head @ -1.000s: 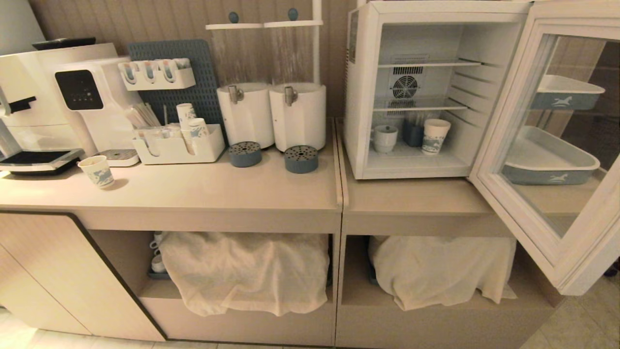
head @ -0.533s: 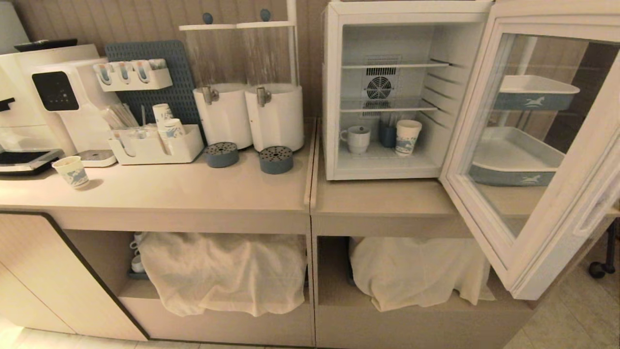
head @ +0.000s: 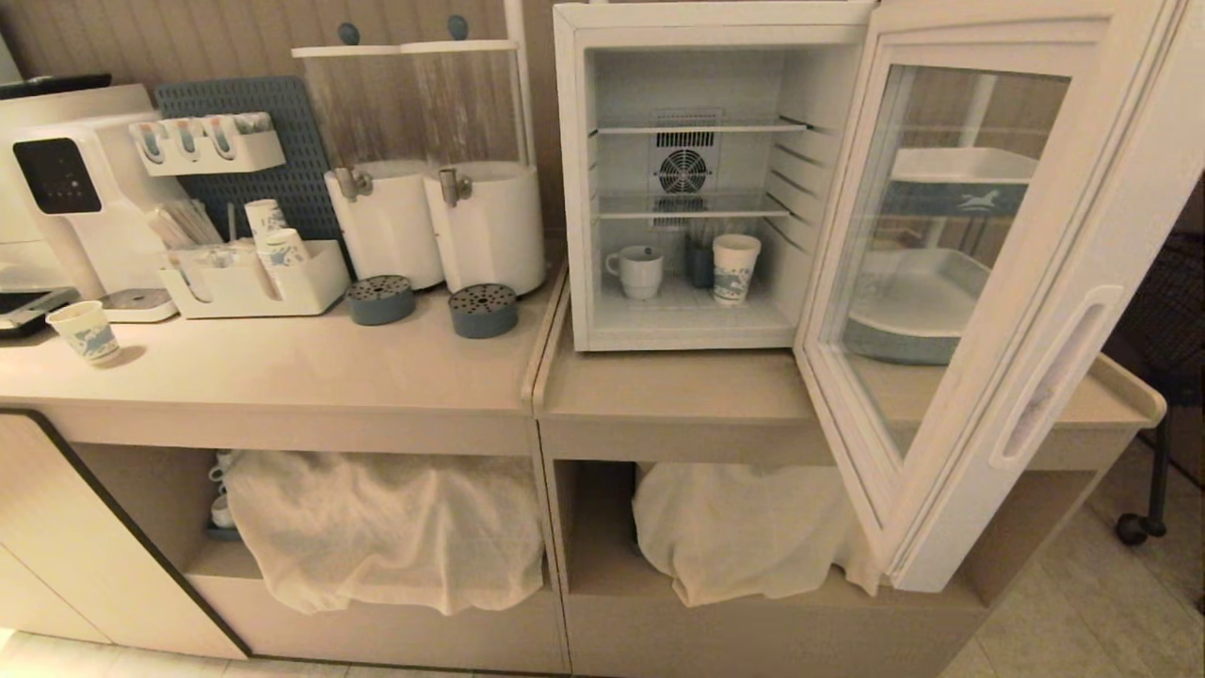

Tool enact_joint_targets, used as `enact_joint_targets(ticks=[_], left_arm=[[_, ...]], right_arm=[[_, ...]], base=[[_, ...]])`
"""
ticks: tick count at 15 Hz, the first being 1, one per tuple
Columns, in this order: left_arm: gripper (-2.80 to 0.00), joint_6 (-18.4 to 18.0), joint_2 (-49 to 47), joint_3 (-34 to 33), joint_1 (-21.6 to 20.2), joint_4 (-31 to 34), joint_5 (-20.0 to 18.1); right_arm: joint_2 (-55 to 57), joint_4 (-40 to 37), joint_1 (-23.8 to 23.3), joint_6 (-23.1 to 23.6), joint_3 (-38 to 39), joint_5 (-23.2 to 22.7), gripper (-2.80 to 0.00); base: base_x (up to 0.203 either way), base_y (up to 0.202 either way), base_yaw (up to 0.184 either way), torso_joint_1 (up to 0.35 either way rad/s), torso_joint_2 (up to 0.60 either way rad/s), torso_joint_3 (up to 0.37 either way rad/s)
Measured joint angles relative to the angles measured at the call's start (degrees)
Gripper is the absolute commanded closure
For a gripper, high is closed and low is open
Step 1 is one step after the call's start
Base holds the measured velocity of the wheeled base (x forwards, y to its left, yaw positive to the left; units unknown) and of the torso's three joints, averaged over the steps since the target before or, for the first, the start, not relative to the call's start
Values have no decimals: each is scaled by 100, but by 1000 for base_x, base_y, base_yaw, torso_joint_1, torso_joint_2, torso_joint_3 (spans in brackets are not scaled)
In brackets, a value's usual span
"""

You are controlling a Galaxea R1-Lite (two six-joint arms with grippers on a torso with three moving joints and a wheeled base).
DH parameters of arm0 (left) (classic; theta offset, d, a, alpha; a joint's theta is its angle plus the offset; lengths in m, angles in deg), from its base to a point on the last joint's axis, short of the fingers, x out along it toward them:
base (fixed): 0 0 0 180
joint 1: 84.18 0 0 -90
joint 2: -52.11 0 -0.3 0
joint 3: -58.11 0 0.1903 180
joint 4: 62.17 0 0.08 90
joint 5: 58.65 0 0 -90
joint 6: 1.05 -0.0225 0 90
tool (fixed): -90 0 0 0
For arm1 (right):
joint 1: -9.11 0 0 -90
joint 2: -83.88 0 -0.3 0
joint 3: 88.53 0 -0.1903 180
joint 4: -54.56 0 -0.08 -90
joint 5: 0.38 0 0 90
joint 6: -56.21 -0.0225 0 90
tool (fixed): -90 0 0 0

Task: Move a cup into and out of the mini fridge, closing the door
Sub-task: Close the freezer door

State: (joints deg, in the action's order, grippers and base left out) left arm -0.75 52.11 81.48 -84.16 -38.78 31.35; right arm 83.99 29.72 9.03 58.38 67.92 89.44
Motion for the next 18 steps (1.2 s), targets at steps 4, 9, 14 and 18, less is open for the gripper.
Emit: enact_joint_targets(ticks=[4,9,14,18], left_arm=[[0,1,0,0,-2,-2,0],[0,2,0,0,-2,0,0],[0,2,0,0,-2,2,0],[0,0,0,0,-2,-2,0]], right_arm=[[0,-3,10,0,0,5,0],[0,-10,10,-1,-4,-3,0],[0,-14,7,-6,-6,-7,0],[-1,-53,7,-13,-44,-20,0]], base=[[0,-147,1,1,0,2],[0,0,0,0,0,0],[103,0,1,3,3,2],[0,0,0,0,0,0]])
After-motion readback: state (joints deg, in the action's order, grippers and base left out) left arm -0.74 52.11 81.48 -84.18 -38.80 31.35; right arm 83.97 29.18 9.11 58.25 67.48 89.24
